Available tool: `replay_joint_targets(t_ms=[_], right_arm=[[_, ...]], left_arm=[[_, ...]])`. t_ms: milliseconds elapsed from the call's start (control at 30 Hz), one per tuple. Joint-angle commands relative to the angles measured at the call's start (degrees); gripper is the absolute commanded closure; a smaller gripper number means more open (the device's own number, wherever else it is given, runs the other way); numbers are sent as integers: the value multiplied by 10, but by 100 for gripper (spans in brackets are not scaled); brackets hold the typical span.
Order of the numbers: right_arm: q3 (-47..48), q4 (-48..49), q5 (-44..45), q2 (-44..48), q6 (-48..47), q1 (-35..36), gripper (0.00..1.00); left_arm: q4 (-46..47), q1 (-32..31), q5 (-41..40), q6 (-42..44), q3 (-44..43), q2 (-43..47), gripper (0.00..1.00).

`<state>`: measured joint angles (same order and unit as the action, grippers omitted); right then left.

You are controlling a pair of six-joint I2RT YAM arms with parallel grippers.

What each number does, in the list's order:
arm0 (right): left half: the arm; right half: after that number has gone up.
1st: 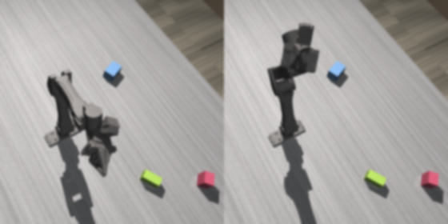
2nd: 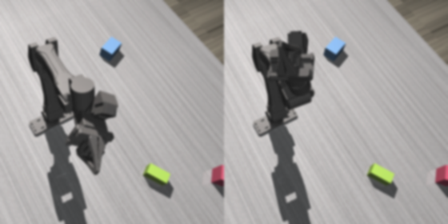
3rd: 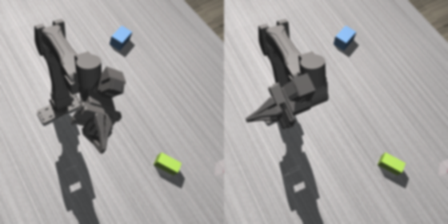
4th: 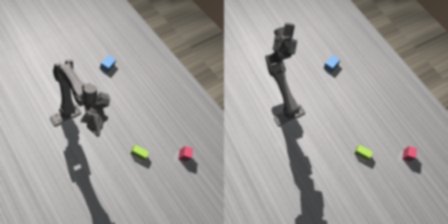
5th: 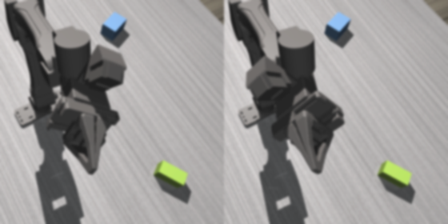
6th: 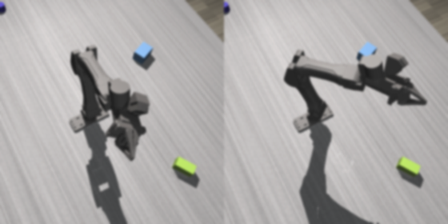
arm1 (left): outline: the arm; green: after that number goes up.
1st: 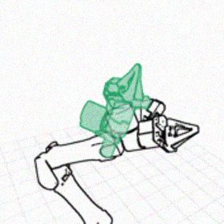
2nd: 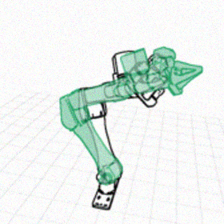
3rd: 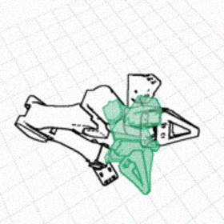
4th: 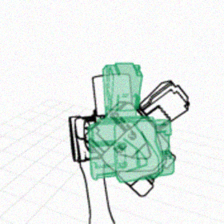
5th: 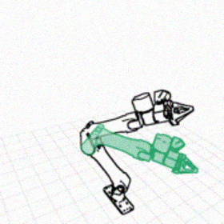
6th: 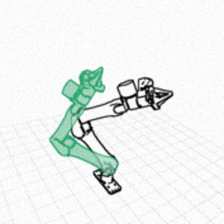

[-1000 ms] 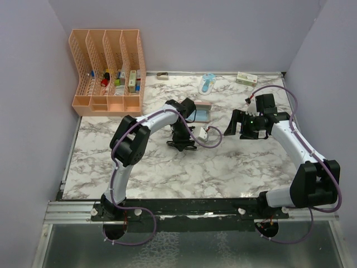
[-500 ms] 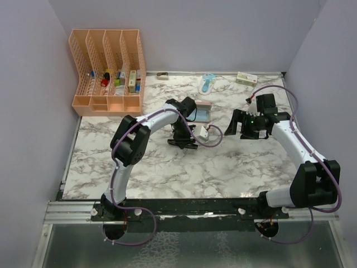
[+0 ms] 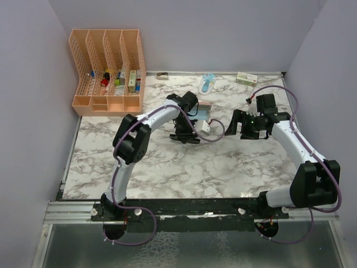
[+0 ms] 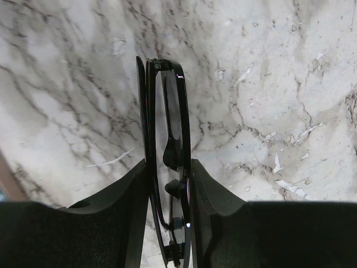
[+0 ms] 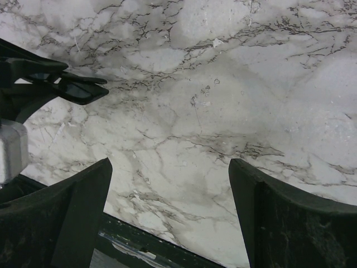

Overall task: Organize the sunglasses
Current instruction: Pick up the sunglasses from the center of the board, then place the sunglasses in the sunglasses case.

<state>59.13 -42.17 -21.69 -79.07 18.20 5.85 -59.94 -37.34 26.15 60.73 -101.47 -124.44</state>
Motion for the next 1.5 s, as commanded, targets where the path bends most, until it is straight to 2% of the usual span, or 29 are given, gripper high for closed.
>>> replay_joint_targets(t_ms=[0,367,700,1100,1467], right_arm=[[-4,16,11,7,3,-6,14],[-5,19,12,3,7,-9,15],[-8,19,11,-4,17,-14,15],[-9,31,-5,-20,21,-21,16],[30,46,-25,-83,28,-23,18]], left_arm=[[-33,8,23,-11,-62,-2,100],[-49,22,-6,14,-144,-33,100],[-69,46,-24,45,-308,-134,100],[-25,53,-26,63,-342,-158,100],[-11,51,-8,48,-365,-169,100]])
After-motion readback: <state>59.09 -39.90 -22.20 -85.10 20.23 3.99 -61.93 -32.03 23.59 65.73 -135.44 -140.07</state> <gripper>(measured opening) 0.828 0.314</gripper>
